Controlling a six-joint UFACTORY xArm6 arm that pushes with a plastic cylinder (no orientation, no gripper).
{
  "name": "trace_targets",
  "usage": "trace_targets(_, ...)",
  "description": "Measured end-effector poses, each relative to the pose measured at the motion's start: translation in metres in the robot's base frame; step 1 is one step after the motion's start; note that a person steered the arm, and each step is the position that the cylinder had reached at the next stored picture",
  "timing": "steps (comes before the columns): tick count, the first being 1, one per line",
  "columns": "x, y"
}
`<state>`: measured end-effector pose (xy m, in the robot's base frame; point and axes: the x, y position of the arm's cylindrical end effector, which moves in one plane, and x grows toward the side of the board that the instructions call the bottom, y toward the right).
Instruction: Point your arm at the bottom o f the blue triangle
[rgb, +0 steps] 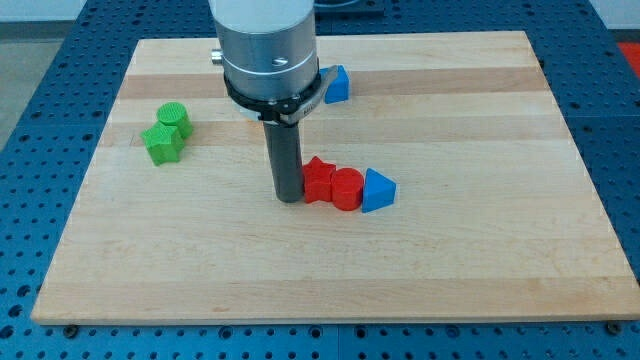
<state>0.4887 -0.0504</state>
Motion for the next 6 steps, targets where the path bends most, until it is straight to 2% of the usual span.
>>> trace_targets(1,0.045,0.001)
trace_targets(2,0.053,0.035)
trace_targets(3,0.045,0.076)
trace_targets(4,0.038,0.091)
trace_targets(6,0.011,0.092)
